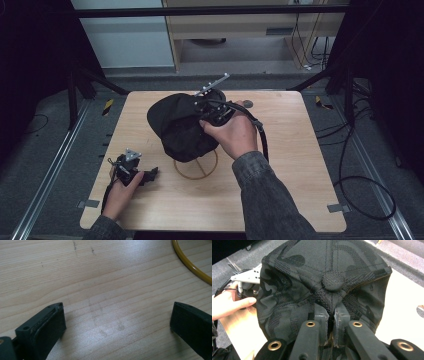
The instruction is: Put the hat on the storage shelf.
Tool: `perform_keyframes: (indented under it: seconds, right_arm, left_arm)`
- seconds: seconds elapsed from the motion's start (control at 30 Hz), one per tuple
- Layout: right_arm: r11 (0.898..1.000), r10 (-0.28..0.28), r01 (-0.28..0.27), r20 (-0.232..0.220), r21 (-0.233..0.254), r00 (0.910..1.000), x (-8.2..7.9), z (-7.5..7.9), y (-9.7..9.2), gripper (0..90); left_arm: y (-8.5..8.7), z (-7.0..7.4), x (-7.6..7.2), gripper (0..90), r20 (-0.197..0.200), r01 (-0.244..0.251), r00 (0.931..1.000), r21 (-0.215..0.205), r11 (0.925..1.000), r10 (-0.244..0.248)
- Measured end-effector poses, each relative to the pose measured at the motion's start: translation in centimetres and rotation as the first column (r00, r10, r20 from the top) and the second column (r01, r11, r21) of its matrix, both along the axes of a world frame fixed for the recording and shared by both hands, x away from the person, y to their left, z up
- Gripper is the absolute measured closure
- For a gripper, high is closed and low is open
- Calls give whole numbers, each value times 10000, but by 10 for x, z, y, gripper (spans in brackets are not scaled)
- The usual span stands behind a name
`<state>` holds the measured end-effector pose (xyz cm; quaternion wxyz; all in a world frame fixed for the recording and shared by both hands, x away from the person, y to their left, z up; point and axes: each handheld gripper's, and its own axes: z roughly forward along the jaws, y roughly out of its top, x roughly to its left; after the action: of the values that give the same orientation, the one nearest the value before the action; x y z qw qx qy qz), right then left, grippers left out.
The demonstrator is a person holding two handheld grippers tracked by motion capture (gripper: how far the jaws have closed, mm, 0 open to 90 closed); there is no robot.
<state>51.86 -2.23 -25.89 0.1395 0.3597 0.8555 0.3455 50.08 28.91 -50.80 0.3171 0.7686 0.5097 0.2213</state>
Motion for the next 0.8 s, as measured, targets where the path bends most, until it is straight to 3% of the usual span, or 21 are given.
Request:
perform_keyframes:
  seconds: [0.3,0.57,0.8]
  right_arm:
    - [9999,81,-82,85,124,9999,0,-1,-1,775]
    - [9996,-38,35,104,281,9999,-1,-2,-5,643]
    - [9989,-85,78,156,463,9998,-6,2,-11,620]
  left_arm:
    - [0,0,0,0,2,1,10000,2,10000,-1]
    - [0,0,0,0,-2,2,10000,0,10000,-2]
    - [0,0,0,0,3,18,10000,2,10000,-18]
